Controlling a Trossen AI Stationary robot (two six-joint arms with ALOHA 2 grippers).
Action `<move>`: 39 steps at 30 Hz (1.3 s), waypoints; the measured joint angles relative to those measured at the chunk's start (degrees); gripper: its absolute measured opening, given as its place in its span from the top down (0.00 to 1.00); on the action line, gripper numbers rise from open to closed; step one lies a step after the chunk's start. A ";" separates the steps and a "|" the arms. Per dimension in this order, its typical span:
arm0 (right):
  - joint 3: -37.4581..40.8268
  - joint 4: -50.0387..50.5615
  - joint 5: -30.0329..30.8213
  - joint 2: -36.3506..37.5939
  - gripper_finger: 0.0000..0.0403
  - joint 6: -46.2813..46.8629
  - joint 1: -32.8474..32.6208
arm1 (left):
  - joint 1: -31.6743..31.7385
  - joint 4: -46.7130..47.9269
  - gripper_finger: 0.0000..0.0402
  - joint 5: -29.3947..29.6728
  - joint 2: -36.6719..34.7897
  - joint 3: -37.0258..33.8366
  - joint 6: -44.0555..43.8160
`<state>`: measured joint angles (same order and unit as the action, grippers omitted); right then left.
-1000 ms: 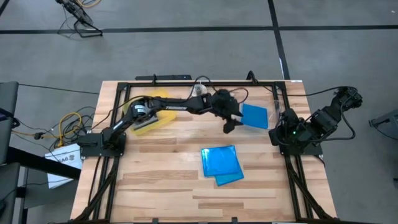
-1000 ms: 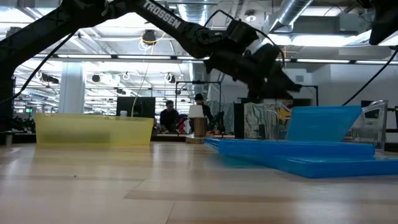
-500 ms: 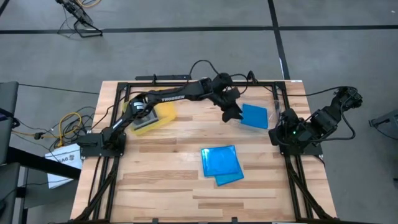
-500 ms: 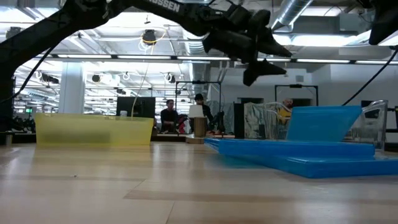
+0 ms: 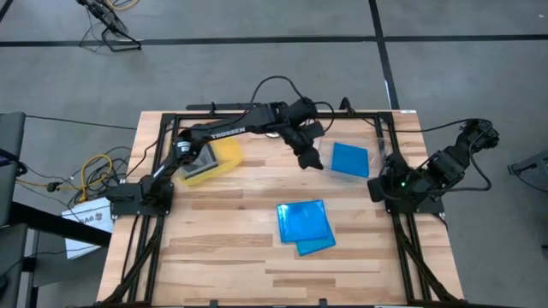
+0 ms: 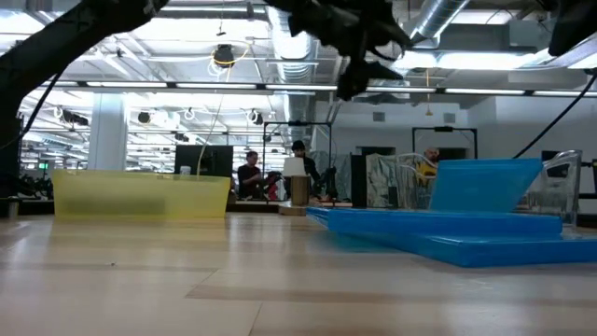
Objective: Pick & place jewel cases by type
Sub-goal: Put the blue CD case into the transparent bin
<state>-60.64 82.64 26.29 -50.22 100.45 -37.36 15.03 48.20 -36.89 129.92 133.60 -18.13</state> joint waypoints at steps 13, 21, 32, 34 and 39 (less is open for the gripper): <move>-0.01 -6.15 -3.86 0.00 1.00 -8.59 0.00 | -2.87 12.49 0.44 10.97 -10.53 -0.02 -12.29; -0.01 -8.74 -3.85 -0.83 1.00 -9.42 0.00 | -5.43 25.79 0.44 14.53 -10.83 -0.11 -14.08; -0.01 -16.22 -8.76 -8.74 1.00 -13.53 0.05 | -7.12 40.28 0.44 17.59 -11.22 -0.13 -17.27; -0.01 -16.75 -9.86 -10.32 1.00 -13.64 0.43 | -7.33 42.00 0.44 17.81 -11.87 -0.28 -17.20; -0.01 -20.09 -12.69 -14.01 1.00 -16.52 2.26 | -9.23 41.46 0.44 18.38 -16.83 -6.88 -17.44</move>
<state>-60.64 62.55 13.61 -64.22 83.93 -35.10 5.80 89.66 -18.51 113.09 126.72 -35.57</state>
